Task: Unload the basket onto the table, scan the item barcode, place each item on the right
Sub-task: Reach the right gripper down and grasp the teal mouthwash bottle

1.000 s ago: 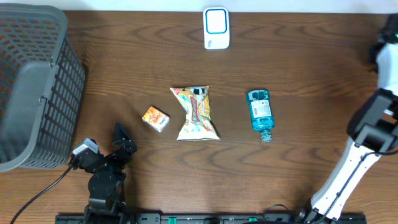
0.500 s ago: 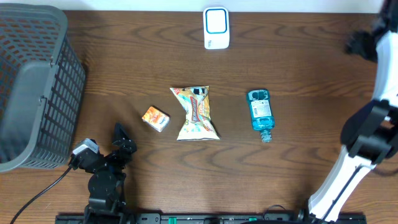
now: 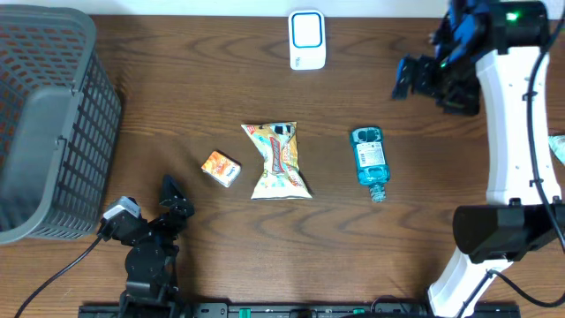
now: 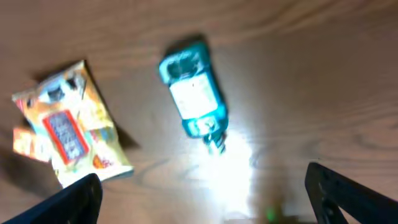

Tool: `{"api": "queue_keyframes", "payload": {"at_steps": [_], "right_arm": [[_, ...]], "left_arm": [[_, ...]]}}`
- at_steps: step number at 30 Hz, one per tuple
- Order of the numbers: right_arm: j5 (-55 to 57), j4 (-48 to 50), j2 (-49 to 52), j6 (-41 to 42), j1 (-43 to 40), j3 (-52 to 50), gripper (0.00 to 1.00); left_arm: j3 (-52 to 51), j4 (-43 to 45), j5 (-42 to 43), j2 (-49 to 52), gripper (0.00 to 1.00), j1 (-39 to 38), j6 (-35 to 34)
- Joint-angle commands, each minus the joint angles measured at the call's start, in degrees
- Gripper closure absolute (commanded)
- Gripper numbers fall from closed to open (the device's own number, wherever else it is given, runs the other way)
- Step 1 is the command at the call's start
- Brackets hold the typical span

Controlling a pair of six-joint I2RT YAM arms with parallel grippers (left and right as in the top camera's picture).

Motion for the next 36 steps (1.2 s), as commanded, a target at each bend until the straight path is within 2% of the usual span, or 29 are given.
{"api": "queue_keyframes", "payload": {"at_steps": [1,6,9,11,13,15,18,21,24,28,32,36], "right_arm": [[-2.1,-0.3,-4.9,-1.6,1.2,-1.5,0.01],[-0.7,-0.3,-16.8,-3.8,1.6,-2.0,0.01],[4.6,0.2,-25.2,-3.5,1.9,-6.1,0.01],[10.2,2.7,-31.4,-0.1,2.6,-13.7,0.01],[11.2,9.0,-37.6,3.2,3.4,-25.9,0.01],[8.2,16.7,-42.3,4.0,4.2,-38.3,0.01],[-3.8,31.8,-47.1,4.1,4.8,-59.6,0.01],[-16.1,44.0,-46.5,4.0,4.4,-74.1,0.01],[-16.3,49.7,-43.5,3.6,4.3,-80.0,0.04],[-9.8,52.5,-38.4,-0.2,5.0,-79.2,0.01],[-0.1,57.3,-34.2,1.1,5.8,-78.6,0.01],[1.0,61.9,-28.4,0.8,6.5,-78.6,0.01]], "left_arm": [[-1.5,-0.4,-0.4,0.0,0.02,0.1,-0.5],[-1.5,-0.4,-0.4,0.0,0.02,0.1,-0.5],[-1.5,-0.4,-0.4,0.0,0.02,0.1,-0.5],[-1.5,-0.4,-0.4,0.0,0.02,0.1,-0.5],[-1.5,-0.4,-0.4,0.0,0.02,0.1,-0.5],[-1.5,-0.5,-0.4,0.0,0.02,0.1,-0.5],[-1.5,-0.4,-0.4,0.0,0.02,0.1,-0.5],[-1.5,-0.5,-0.4,0.0,0.02,0.1,-0.5],[-1.5,-0.4,-0.4,0.0,0.02,0.1,-0.5],[-1.5,-0.4,-0.4,0.0,0.02,0.1,-0.5],[-1.5,-0.4,-0.4,0.0,0.02,0.1,-0.5],[-1.5,-0.4,-0.4,0.0,0.02,0.1,-0.5]]}}
